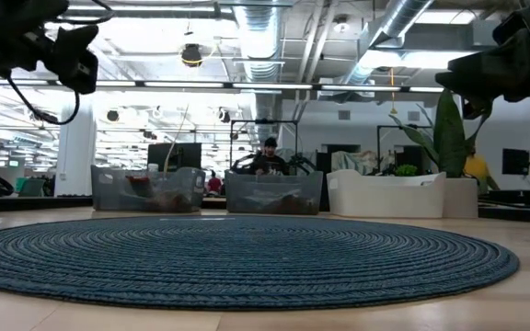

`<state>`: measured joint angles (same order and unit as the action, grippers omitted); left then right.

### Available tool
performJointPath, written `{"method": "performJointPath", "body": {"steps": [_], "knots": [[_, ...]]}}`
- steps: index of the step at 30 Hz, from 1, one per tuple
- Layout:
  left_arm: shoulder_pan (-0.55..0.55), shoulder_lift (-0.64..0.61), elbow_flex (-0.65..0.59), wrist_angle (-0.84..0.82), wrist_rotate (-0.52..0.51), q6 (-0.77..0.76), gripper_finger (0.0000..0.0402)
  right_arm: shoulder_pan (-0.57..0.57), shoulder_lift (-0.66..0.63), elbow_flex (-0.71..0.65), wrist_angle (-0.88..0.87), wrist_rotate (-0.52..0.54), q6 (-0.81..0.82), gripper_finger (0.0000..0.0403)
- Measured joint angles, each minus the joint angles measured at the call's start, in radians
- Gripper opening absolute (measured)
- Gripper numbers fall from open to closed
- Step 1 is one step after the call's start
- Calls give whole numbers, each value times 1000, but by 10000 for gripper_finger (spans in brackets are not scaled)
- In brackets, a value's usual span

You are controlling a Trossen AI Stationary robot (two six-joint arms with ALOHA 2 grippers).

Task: Pick and place Granola Bars by type
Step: Return to Home Position

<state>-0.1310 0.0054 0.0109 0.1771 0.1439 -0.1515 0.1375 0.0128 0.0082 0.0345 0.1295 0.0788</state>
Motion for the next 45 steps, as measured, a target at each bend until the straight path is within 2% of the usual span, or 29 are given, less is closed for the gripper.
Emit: {"method": "performJointPath", "body": {"steps": [4, 8, 12, 18, 45], "knots": [[0, -1, 0, -42, 7, -5, 169, 0, 0, 0, -1, 0, 0, 124], [0, -1, 0, -122, 14, -119, 169, 0, 0, 0, -1, 0, 0, 124], [0, 14, 1, -129, -26, -172, 169, 0, 0, 0, -1, 0, 0, 124], [0, 14, 1, -137, -64, -157, 169, 0, 0, 0, -1, 0, 0, 124], [0, 14, 1, -141, -66, -166, 169, 0, 0, 0, 0, 0, 0, 124]]}}
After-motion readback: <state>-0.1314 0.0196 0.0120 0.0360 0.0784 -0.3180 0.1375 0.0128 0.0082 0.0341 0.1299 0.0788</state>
